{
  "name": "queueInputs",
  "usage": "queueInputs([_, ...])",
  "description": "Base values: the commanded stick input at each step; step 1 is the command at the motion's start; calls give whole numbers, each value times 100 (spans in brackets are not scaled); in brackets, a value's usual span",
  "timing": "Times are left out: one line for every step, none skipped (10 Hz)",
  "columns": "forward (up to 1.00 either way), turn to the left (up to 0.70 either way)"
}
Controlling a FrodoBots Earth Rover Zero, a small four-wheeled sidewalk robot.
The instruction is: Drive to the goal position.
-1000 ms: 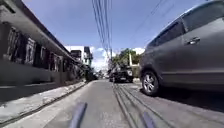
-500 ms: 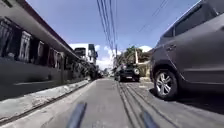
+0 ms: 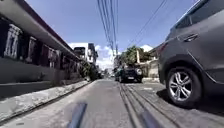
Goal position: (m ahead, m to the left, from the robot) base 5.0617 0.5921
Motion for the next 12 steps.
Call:
queueInputs([100,0])
queueInputs([100,0])
queueInputs([100,0])
queueInputs([100,0])
queueInputs([100,0])
queueInputs([100,0])
queueInputs([100,0])
queueInputs([100,0])
queueInputs([100,0])
queueInputs([100,0])
queueInputs([100,0])
queueInputs([100,0])
